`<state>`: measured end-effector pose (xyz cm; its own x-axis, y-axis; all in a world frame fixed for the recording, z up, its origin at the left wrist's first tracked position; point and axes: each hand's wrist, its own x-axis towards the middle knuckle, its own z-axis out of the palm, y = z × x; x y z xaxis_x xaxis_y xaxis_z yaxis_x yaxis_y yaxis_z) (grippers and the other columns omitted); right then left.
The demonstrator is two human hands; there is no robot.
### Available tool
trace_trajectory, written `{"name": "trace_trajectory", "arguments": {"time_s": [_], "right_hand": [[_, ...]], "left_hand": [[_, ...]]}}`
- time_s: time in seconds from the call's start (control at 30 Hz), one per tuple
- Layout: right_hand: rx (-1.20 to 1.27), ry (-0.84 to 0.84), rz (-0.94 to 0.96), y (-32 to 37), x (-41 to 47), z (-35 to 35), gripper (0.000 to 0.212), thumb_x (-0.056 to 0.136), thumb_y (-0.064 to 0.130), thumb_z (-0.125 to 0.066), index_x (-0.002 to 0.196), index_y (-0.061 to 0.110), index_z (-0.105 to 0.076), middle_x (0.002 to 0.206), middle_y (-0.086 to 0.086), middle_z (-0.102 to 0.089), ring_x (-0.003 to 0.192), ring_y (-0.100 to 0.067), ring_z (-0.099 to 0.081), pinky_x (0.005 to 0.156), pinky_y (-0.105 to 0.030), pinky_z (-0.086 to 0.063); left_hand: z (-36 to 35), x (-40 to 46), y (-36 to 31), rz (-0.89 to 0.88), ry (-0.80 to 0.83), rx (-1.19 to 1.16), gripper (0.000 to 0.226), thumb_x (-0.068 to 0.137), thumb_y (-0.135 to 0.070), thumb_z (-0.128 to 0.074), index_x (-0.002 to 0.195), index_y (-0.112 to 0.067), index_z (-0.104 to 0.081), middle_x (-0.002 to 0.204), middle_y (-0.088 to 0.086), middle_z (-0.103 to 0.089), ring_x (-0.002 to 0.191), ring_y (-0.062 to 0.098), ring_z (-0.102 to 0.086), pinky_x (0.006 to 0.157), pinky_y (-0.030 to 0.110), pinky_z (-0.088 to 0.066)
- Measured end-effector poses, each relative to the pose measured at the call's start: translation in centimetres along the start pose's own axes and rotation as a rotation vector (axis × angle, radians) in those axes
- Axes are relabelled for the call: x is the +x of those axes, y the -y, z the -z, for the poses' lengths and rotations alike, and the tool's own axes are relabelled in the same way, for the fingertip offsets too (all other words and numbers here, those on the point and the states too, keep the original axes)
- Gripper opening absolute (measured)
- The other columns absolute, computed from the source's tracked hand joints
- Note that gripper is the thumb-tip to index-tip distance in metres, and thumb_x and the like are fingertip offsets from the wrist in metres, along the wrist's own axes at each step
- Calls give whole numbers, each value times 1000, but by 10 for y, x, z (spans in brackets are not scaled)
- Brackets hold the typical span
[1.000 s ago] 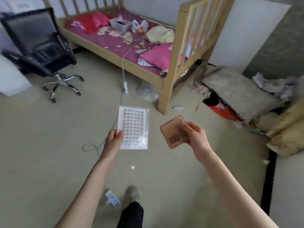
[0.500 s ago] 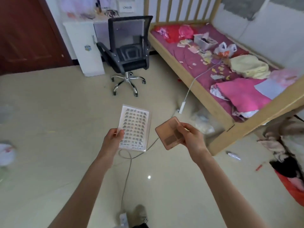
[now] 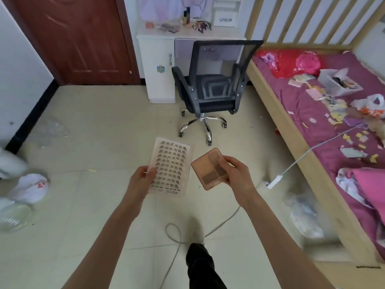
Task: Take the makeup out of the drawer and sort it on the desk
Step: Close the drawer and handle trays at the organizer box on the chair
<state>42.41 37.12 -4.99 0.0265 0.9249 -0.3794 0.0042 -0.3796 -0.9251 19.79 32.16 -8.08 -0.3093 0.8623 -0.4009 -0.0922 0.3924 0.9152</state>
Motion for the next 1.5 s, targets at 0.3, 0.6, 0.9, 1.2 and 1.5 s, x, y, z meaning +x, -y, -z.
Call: {"name": "trace_trajectory", "arguments": {"time_s": [0.3,0.6,0.9,1.2,1.5], "right_hand": [[-78,146,4,104,193,-53,9,90,24,-59,94,19,-65,106,-10,-64,92,-20,-58,84,-36,-51],[-107,226,-41,158,359,-161,9,92,20,-56,94,16,-63,95,-7,-62,84,-17,-57,75,-29,-51],[-45,144,-62,235,521,-293,8,92,22,-56,84,23,-59,87,-1,-61,84,-18,-55,94,-42,-46],[63,33,-103,294,689,-345,14,95,16,-51,103,13,-61,103,-10,-62,93,-22,-58,90,-40,-49],[216,-72,-197,357,875,-371,19,95,13,-50,112,8,-57,109,-13,-62,101,-27,-60,90,-39,-51]], "left_hand": [[-21,161,-92,14,-101,-76,24,96,-22,-48,113,-7,-54,113,17,-61,107,35,-58,97,52,-43],[19,334,-145,36,-213,-145,21,96,-21,-47,109,-6,-54,100,10,-62,96,29,-58,93,47,-46],[87,548,-243,4,-187,-90,29,94,-24,-50,116,-5,-53,111,15,-62,103,32,-59,95,47,-46],[75,731,-312,54,-117,-122,29,94,-17,-51,118,-2,-53,106,11,-63,95,25,-60,83,35,-48],[25,907,-393,54,-84,-83,30,94,-18,-51,120,-3,-53,110,11,-63,97,22,-61,80,30,-49]]}}
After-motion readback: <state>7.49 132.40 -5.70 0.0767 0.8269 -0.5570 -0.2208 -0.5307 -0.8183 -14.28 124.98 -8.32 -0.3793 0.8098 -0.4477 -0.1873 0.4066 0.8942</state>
